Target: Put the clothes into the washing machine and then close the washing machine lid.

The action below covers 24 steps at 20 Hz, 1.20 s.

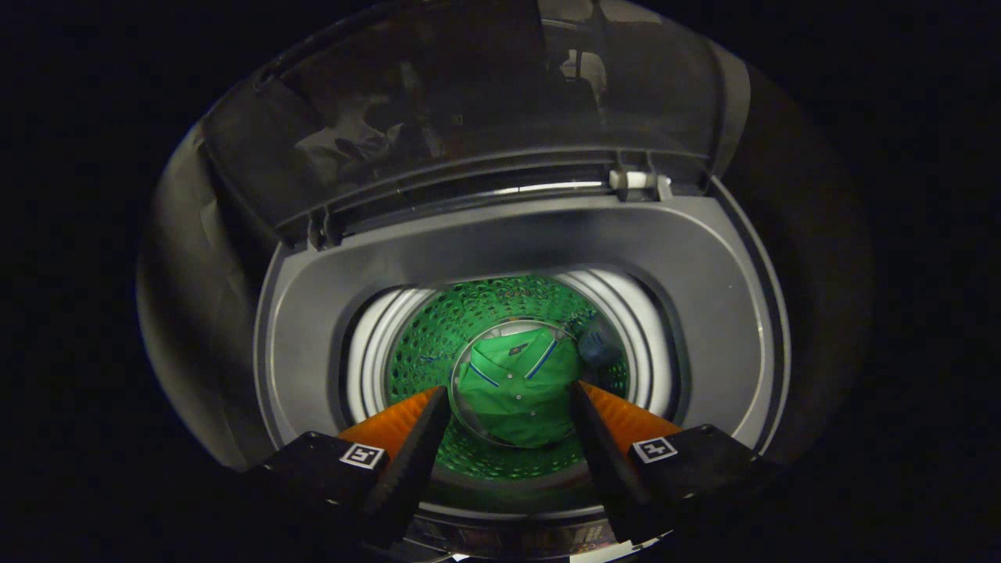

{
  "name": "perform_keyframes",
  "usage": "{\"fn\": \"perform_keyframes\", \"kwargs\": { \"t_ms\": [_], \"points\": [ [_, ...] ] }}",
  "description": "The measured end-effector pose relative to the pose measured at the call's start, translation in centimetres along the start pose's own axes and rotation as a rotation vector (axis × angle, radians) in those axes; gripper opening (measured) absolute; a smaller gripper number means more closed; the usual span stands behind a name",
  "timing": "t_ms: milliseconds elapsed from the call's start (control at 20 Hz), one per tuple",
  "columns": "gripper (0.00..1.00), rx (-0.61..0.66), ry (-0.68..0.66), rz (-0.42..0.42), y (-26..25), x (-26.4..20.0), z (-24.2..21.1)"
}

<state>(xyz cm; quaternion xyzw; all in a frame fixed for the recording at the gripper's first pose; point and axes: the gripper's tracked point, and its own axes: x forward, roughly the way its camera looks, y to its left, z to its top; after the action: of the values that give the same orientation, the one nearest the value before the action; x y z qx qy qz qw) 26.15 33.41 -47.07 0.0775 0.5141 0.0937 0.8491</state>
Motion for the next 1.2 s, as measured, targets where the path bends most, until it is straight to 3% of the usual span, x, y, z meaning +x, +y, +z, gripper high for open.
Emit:
{"fn": "perform_keyframes", "kwargs": {
  "t_ms": [350,700,1200],
  "points": [
    [0.99,-0.065,-0.161,0.000,0.9,-8.7,5.8],
    [0.99,-0.091,-0.369,0.035,3.3,-17.9,15.6],
    [0.98,-0.150,-0.478,0.033,4.9,-20.9,24.1]
  ]
}}
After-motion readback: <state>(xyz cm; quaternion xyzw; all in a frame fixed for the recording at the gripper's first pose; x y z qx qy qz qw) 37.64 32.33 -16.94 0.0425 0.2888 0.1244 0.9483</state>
